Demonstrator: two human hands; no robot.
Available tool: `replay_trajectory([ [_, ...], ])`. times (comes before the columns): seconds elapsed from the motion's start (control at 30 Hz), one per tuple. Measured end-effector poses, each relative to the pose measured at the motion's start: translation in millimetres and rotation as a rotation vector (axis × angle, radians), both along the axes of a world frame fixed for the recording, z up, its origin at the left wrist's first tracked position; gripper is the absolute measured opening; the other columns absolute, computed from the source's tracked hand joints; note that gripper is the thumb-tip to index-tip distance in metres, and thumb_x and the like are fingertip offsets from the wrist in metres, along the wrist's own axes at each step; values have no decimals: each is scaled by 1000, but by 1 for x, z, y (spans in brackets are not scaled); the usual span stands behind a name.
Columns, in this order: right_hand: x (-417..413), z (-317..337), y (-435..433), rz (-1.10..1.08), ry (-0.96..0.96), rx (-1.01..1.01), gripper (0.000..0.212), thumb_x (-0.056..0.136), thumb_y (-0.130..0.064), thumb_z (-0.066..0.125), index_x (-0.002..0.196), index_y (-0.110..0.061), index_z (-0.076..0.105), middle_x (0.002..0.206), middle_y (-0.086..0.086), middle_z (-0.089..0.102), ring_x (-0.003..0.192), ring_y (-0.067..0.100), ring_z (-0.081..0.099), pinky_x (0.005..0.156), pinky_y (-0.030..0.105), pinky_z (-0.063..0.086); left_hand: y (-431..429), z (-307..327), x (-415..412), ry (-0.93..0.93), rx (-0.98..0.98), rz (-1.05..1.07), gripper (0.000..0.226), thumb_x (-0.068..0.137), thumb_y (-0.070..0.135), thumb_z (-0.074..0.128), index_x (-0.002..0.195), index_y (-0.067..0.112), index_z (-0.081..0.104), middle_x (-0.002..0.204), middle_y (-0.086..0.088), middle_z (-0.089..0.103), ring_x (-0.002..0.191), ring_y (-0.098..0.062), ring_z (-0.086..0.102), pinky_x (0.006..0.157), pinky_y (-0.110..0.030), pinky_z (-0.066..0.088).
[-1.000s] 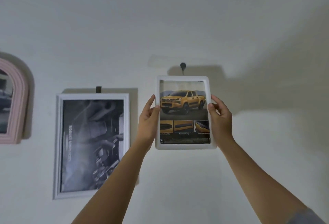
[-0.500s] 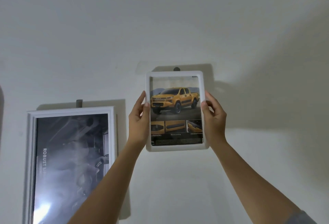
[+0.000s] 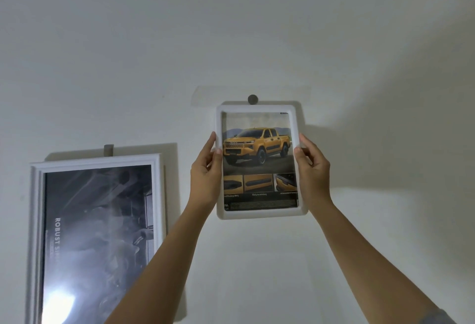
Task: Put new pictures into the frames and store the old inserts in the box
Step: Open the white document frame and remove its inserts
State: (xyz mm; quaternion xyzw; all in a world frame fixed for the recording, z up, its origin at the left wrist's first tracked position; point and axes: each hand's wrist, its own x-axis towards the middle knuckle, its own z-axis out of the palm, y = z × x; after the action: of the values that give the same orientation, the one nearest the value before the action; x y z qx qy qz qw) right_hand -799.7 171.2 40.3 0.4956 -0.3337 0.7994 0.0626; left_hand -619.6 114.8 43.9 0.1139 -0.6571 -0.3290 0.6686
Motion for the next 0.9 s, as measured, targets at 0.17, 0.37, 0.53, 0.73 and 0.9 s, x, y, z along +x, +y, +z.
replay_trajectory([
  [0.17, -1, -2, 2, -86, 70, 77, 39, 97, -23, 45, 136, -19, 45, 125, -6, 55, 109, 7, 54, 84, 12, 49, 3, -3, -2, -13, 1, 52, 43, 97, 31, 41, 139, 34, 35, 121, -5, 60, 105, -20, 61, 81, -38, 57],
  [0.37, 2, -9, 9, -254, 176, 186, 45, 97, -18, 43, 141, -22, 36, 112, 4, 48, 100, 12, 50, 85, 19, 43, 7, -21, -4, -33, -78, 223, 44, 99, 23, 41, 141, 28, 33, 121, 3, 39, 107, -15, 53, 77, -24, 56],
  [0.53, 2, -25, 18, -257, 166, 252, 48, 93, -6, 48, 139, -17, 40, 113, 5, 43, 94, 11, 51, 70, -2, 42, 6, -39, -2, -67, -113, 267, 45, 97, 16, 44, 141, 23, 36, 121, 5, 36, 116, -20, 49, 93, -41, 51],
  [0.73, 6, -44, 28, -308, 210, 319, 46, 90, -1, 51, 134, -12, 45, 112, 12, 48, 95, 14, 52, 86, 19, 48, 12, -49, 3, -133, -63, 311, 48, 95, 8, 46, 141, 17, 35, 122, 0, 39, 114, -16, 48, 82, -10, 46],
  [0.9, 7, -49, 31, -365, 223, 347, 38, 87, -2, 56, 125, -7, 53, 113, 17, 54, 94, 17, 52, 85, 22, 46, 14, -54, 6, -180, -47, 348, 49, 95, 8, 48, 141, 18, 36, 126, -4, 40, 111, -10, 47, 77, -1, 40],
])
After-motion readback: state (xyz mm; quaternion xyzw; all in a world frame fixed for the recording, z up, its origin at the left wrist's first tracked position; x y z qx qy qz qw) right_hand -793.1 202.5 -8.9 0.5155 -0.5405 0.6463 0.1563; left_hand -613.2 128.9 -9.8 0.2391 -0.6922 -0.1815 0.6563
